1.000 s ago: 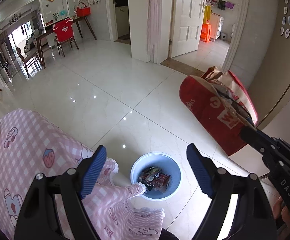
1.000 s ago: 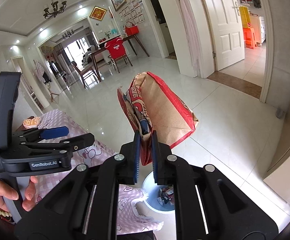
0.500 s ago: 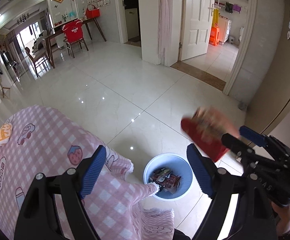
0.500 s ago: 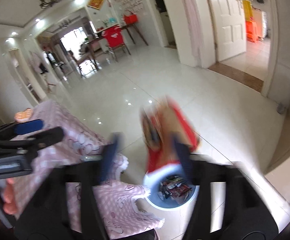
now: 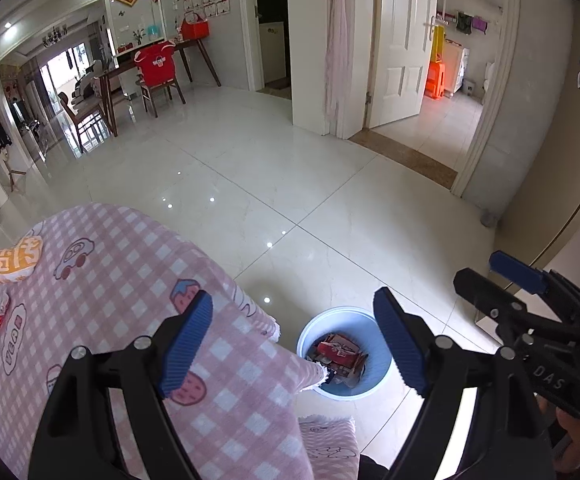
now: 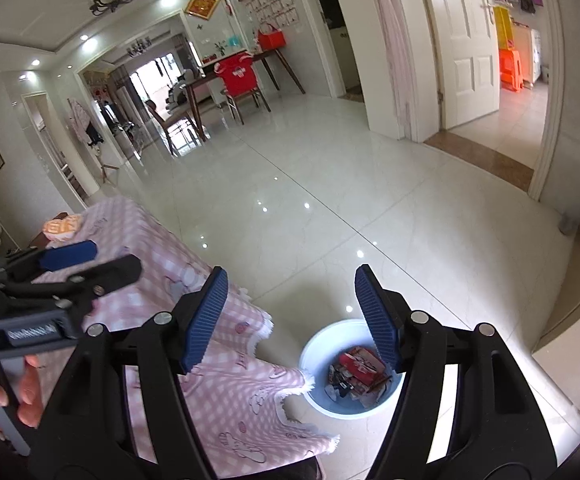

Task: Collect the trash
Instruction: 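Move both grippers back over the rug toward the orange bag, then grasp the red-white wrapper with the left gripper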

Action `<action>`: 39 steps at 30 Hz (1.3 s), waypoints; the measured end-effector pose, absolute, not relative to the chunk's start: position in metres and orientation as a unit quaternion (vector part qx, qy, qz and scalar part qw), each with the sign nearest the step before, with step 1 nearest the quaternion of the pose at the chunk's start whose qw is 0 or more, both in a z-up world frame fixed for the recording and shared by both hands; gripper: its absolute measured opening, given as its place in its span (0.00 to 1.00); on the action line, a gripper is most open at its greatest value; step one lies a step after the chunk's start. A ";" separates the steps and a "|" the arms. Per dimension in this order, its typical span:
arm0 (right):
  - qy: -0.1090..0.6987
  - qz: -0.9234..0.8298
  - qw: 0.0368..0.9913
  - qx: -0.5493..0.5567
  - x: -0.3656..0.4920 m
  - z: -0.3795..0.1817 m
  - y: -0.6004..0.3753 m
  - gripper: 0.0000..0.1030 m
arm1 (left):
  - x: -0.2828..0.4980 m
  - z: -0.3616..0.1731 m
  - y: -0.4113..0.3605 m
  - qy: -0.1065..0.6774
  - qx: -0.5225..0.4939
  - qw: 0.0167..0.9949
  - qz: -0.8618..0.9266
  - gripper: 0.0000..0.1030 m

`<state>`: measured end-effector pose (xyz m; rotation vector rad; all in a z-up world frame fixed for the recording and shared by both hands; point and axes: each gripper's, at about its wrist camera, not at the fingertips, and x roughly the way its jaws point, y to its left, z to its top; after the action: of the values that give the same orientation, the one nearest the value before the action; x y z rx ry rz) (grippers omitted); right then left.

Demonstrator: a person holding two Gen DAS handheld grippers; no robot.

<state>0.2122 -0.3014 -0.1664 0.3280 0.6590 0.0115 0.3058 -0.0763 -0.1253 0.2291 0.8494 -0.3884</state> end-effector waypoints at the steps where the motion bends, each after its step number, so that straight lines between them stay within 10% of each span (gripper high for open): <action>1: 0.320 0.009 0.934 0.158 0.211 -0.164 -0.298 0.64 | 0.304 -0.123 -0.069 0.407 0.109 0.888 -0.186 0.79; 39: 0.353 0.236 0.901 -0.092 0.388 -0.135 0.048 0.81 | 0.403 -0.148 0.271 0.438 0.083 0.895 -0.010 0.83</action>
<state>0.3875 0.0482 -0.1347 -0.1900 0.7309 0.4881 0.4029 0.2709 -0.1480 0.1719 0.9071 -0.0206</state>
